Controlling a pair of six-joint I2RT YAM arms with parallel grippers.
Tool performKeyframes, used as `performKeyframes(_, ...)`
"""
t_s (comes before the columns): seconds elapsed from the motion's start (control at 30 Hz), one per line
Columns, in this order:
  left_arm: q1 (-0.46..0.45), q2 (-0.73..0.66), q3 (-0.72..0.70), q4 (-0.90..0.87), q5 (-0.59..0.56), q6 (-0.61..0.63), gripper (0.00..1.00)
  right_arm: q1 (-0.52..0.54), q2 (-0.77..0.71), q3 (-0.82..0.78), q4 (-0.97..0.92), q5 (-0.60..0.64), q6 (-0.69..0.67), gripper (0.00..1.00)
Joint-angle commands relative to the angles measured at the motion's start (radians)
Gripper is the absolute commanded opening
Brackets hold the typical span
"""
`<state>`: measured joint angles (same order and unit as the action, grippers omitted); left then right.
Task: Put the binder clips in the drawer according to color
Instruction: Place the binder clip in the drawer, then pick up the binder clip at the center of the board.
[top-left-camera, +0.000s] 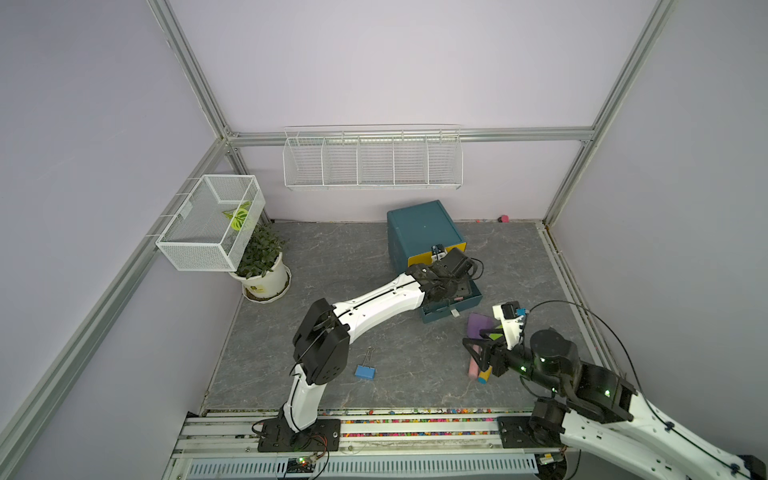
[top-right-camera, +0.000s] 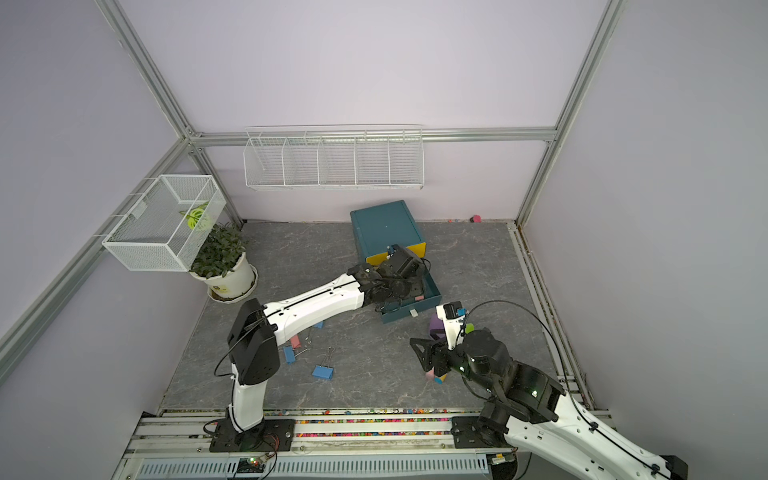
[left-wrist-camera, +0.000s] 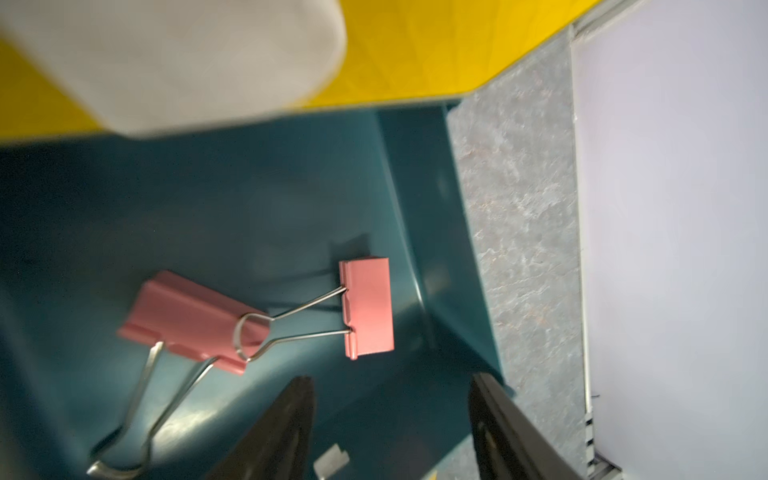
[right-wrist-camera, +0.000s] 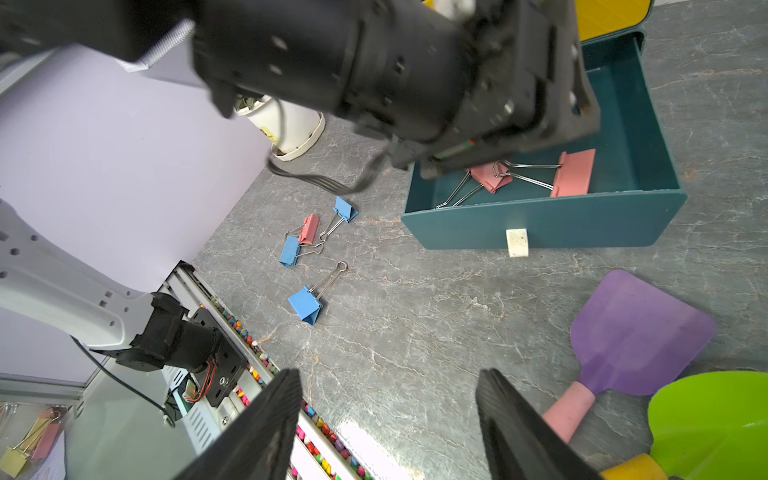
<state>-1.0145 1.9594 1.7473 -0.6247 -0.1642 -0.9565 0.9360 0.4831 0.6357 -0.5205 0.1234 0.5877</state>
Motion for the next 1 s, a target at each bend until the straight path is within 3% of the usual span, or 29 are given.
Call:
performKeyframes(0.0, 0.002, -0.134, -0.064, -0.04, -0.088, -0.007, 0.64, 0.005, 0.002, -0.014, 0.001, 0.012, 0.012, 0.73)
performKeyframes(0.2, 0.029, -0.327, -0.313, -0.121, -0.16, -0.059, 0.65, 0.006, 0.023, -0.017, 0.024, -0.011, 0.004, 0.73)
performKeyframes(0.5, 0.163, -0.599, -0.717, -0.188, -0.175, -0.125, 0.66, 0.005, 0.06, -0.014, 0.049, -0.054, 0.001, 0.73)
performKeyframes(0.77, 0.379, -0.695, -0.949, -0.135, -0.11, -0.077, 0.64, 0.005, 0.067, -0.016, 0.061, -0.056, 0.001, 0.73)
performKeyframes(0.97, 0.499, -0.658, -0.978, -0.076, -0.108, -0.017, 0.6, 0.006, 0.074, -0.012, 0.061, -0.057, -0.002, 0.73)
